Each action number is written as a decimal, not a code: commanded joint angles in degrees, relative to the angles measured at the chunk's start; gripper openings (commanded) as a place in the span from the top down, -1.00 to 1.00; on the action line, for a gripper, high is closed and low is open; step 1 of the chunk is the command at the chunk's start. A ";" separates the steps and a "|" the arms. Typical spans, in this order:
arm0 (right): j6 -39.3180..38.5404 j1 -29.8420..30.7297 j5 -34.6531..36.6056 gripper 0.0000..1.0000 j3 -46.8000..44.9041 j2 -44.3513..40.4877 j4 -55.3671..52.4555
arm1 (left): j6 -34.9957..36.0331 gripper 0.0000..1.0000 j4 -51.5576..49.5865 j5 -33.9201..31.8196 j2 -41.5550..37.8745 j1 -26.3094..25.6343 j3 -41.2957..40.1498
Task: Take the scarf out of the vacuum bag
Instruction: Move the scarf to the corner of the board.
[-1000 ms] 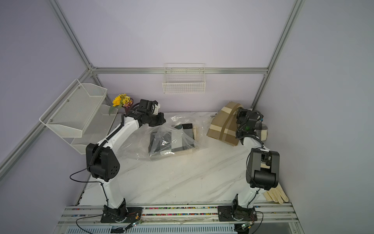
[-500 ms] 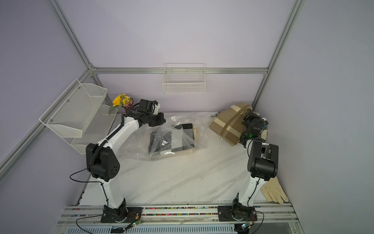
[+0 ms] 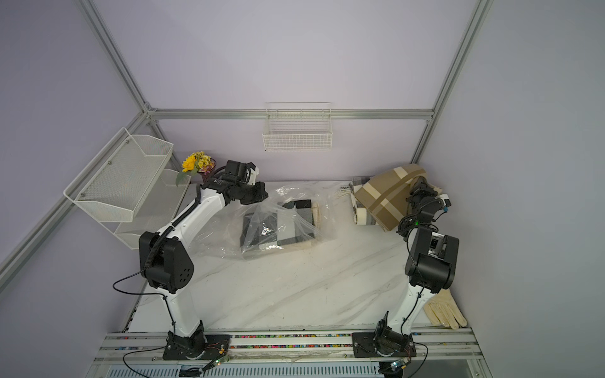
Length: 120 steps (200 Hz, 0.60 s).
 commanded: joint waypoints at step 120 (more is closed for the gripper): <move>-8.42 -1.33 -10.16 -0.95 -3.51 -11.94 -11.51 | 3.75 1.00 1.53 2.95 -3.62 0.00 -0.48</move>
